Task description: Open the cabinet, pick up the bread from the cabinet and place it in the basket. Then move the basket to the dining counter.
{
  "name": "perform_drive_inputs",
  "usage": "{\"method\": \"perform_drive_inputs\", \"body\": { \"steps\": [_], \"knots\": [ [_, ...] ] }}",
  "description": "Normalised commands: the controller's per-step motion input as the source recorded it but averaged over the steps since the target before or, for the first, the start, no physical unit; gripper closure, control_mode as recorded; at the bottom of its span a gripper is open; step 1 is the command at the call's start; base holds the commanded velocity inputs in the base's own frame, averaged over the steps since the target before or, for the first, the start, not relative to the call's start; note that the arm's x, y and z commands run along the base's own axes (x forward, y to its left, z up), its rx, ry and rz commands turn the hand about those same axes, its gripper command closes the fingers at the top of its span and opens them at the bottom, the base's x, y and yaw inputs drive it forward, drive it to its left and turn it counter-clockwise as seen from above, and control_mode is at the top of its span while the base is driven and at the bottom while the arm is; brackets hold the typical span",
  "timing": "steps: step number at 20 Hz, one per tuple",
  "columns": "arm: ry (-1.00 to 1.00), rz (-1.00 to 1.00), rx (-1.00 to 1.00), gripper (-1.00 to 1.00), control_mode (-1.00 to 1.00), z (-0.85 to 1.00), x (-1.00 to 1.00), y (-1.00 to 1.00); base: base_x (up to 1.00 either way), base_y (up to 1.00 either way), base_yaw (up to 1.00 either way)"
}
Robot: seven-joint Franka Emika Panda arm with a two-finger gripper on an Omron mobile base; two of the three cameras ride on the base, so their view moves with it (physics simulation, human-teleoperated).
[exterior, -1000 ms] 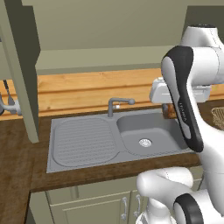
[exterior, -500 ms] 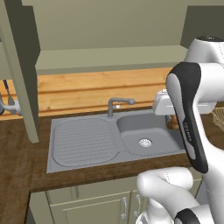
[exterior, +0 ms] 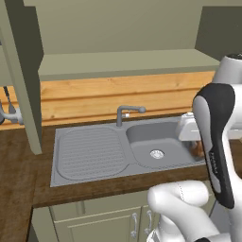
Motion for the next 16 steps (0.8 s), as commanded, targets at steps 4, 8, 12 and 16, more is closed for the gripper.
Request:
{"method": "perform_drive_inputs", "body": {
  "steps": [4, 8, 12, 16],
  "knots": [
    [0.00, -0.02, 0.00, 1.00, -1.00, -0.32, -0.73, -0.28, 0.00, 0.00, 0.00],
    [-0.03, 0.00, 0.00, 1.00, -1.00, 0.00, 0.19, 0.08, 0.00, 0.00, 0.00],
    [0.00, 0.00, 0.00, 1.00, -1.00, 0.18, 0.49, 0.16, 0.00, 0.00, 0.00],
    [0.00, 0.00, 0.00, 1.00, -1.00, 0.22, 0.57, 0.09, 0.00, 0.00, 0.00]
  ]
}}
